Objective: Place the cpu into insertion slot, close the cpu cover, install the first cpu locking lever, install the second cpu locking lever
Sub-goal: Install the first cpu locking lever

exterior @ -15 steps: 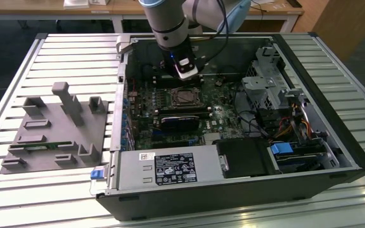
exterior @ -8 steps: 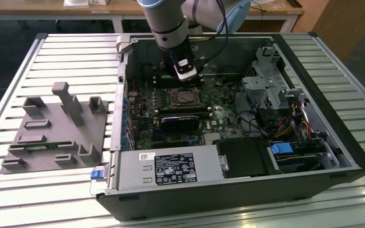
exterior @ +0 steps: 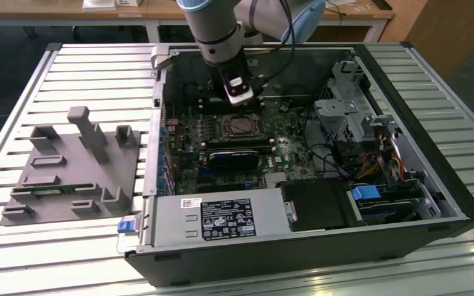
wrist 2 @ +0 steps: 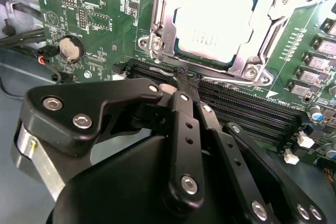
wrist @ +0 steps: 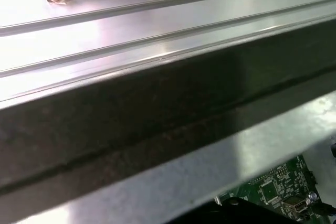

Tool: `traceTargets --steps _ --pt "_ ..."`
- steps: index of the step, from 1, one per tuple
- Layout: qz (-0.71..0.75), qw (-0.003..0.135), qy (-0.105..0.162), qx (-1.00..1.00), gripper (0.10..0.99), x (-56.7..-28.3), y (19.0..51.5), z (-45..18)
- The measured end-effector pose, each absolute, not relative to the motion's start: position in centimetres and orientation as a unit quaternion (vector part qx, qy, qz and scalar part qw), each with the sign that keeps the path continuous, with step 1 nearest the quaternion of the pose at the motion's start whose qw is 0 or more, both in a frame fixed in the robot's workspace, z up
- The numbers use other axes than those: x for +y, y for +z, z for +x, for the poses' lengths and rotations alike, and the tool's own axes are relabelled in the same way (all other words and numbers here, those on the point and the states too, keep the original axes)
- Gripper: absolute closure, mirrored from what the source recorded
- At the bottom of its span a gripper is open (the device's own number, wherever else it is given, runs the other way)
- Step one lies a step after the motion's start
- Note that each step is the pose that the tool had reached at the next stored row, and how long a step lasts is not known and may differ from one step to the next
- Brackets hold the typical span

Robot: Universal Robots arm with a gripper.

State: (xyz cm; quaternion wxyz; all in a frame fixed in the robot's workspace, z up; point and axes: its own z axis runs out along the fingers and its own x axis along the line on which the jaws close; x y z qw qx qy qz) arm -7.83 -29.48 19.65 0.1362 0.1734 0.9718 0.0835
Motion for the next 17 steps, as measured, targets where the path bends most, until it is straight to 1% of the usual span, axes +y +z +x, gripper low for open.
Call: traceTargets --steps 10,17 --pt "0.185 0.141 0.072 0.970 0.980 -29.49 19.12 -7.84" --pt "0.187 0.142 0.071 0.969 0.980 -29.45 18.97 -7.84"
